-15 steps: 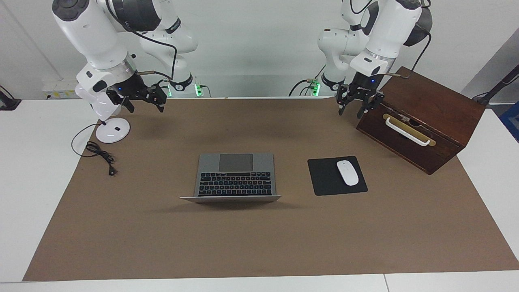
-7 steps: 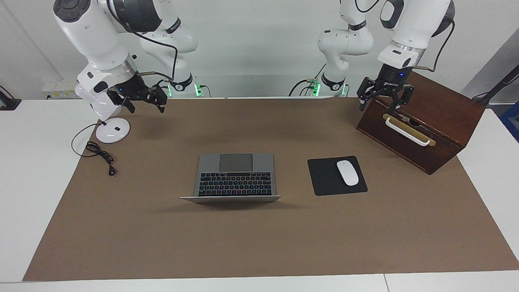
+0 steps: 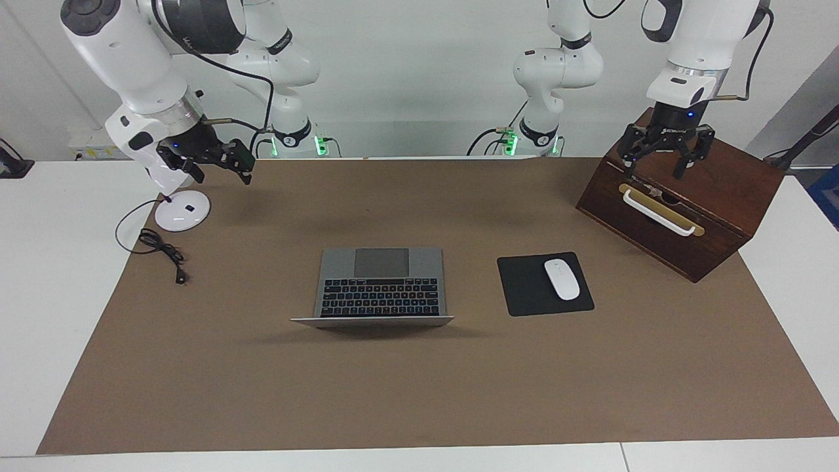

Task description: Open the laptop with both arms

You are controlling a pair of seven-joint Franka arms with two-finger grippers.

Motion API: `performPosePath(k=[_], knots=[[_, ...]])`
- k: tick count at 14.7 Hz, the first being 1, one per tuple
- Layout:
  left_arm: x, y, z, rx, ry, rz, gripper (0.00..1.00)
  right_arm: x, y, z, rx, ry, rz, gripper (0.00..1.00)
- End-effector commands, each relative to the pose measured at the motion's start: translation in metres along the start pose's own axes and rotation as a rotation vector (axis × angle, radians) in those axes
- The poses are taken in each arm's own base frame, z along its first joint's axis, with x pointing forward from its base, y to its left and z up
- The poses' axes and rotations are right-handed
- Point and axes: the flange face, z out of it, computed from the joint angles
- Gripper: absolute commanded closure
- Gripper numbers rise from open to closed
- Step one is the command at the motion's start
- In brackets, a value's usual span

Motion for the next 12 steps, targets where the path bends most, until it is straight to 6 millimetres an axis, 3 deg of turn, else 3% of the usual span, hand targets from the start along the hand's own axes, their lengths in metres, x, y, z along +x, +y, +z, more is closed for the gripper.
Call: performPosePath(k=[1,6,12], knots=[[0.018,-0.002,-0.016,0.007,-0.068,0.002,0.0,-0.002,-0.001,-0.006,0.01,0.007,0.018,0.0],[0.03,-0.002,-0.039,-0.038,-0.177,-0.01,0.0,-0.001,-0.004,-0.018,0.007,0.044,0.012,0.0],[0.016,-0.011,-0.024,-0.061,-0.299,-0.034,0.0,-0.002,0.02,-0.029,0.016,0.063,0.046,0.0]])
